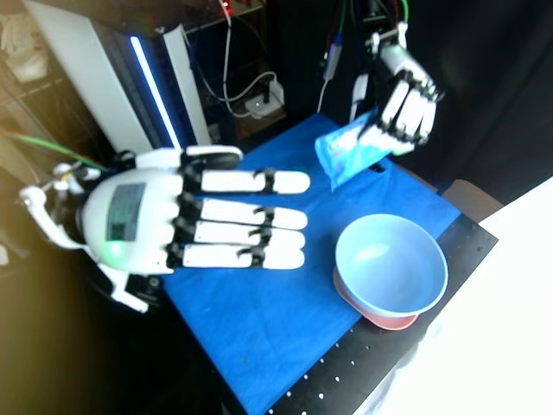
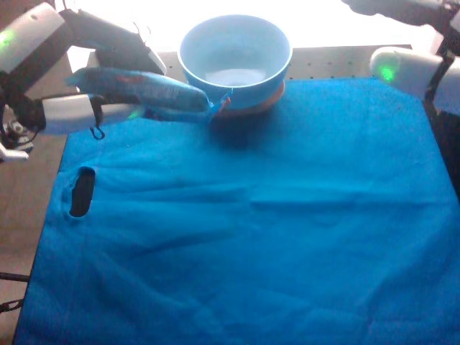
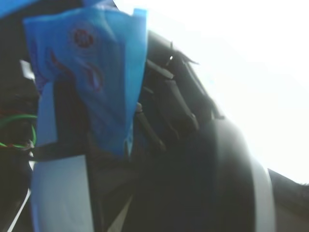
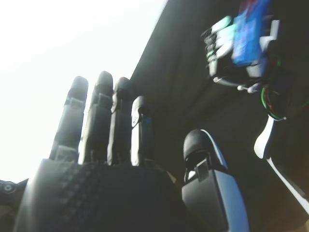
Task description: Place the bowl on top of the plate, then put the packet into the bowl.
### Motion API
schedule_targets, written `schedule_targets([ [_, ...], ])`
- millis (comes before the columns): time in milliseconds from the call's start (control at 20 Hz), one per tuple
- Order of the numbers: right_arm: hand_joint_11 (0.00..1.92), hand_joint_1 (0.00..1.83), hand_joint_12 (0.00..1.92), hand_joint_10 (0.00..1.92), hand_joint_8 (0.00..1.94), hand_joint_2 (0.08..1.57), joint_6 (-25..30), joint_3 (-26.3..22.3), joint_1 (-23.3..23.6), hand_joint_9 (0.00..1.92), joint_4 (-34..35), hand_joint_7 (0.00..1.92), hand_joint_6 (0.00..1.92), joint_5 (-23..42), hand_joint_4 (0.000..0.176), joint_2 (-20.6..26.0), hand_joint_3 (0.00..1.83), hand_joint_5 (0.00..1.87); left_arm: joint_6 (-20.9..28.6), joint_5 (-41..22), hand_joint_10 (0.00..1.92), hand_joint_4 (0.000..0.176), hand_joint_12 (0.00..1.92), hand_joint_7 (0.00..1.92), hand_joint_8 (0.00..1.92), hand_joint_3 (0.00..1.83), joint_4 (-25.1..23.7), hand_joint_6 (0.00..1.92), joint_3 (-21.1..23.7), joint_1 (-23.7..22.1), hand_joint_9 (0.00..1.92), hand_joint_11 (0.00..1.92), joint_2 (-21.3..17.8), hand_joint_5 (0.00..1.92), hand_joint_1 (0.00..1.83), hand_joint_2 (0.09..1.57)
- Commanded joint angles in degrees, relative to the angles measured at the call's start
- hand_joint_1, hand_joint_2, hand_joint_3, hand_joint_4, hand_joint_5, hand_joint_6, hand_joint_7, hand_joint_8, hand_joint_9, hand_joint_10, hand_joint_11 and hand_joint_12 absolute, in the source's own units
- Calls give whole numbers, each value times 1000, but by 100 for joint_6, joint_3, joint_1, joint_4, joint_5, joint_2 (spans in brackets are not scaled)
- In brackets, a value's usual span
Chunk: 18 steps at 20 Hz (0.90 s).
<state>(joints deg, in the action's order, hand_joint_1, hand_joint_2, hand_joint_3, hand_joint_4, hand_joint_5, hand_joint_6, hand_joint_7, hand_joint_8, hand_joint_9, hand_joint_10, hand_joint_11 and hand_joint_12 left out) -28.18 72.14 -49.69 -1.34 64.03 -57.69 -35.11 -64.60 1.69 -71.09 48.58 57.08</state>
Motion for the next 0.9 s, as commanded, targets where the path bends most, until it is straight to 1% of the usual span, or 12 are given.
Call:
schedule_targets([
  [0,234,0,166,7,2,1376,33,-44,-18,411,204,427,4,766,34,20,10,304,7,-729,1006,0,1406,1164,863,0,168,600,-55,-154,1024,752,-17,1117,1304,1053],
  [50,237,0,168,7,1,1376,33,-113,-142,412,256,423,5,812,29,16,8,307,-51,-694,1037,0,1426,1250,576,0,168,499,-97,-302,1104,754,-3,1132,1385,1024],
  [100,258,20,177,12,4,1383,33,-152,-231,434,281,437,9,836,12,10,6,329,-109,-640,1106,0,1676,1106,994,0,165,238,-124,-400,1006,647,14,1260,1309,1046],
  [200,322,0,196,13,0,1388,33,-229,-479,482,297,435,2,845,18,-14,0,342,-234,-326,1009,0,1331,1220,583,0,118,702,-292,-732,1039,763,155,1088,1391,1036],
  [300,169,18,328,0,7,1412,34,-271,-651,433,323,399,4,845,4,-54,0,313,-232,146,1035,0,1298,1192,610,1,52,688,-580,-1072,1082,908,388,1046,1398,1041],
  [400,6,60,345,1,0,1375,36,-321,-785,356,320,379,1,844,55,-51,1,267,-231,630,661,0,1290,1240,690,0,-59,562,-900,-1439,1196,968,664,1159,1284,1022],
  [450,0,80,355,3,1,1349,37,-335,-818,357,320,380,1,844,69,-46,0,268,-231,826,945,0,1269,1164,712,0,-158,560,-1029,-1625,1106,934,793,1129,1375,1034],
  [550,0,88,526,1,0,1326,45,-343,-888,325,320,356,1,844,90,-60,1,259,-231,1322,724,0,1376,1144,874,0,-421,584,-1307,-2029,1133,901,1063,1134,1270,1048],
  [700,9,15,535,3,3,1385,49,-341,-901,371,316,411,0,843,38,-111,2,246,-226,1776,1109,0,1211,1063,776,1,-379,872,-1654,-2203,991,844,1376,1007,1382,1077],
  [750,37,6,471,0,0,1379,49,-340,-901,373,316,418,0,842,59,-125,2,242,-226,1906,1117,0,1175,1037,808,1,-380,927,-1737,-2240,979,827,1447,981,1379,1087],
  [800,89,27,429,0,0,1381,49,-338,-902,386,315,419,0,841,23,-139,1,271,-227,2102,736,0,1163,1036,918,1,-383,914,-1859,-2307,997,831,1546,993,1255,1097],
  [850,100,5,417,0,0,1378,49,-340,-907,387,315,420,0,841,21,-144,0,269,-228,2214,495,5,1113,1058,920,2,-389,885,-1927,-2341,1082,856,1598,1002,1236,1092],
])
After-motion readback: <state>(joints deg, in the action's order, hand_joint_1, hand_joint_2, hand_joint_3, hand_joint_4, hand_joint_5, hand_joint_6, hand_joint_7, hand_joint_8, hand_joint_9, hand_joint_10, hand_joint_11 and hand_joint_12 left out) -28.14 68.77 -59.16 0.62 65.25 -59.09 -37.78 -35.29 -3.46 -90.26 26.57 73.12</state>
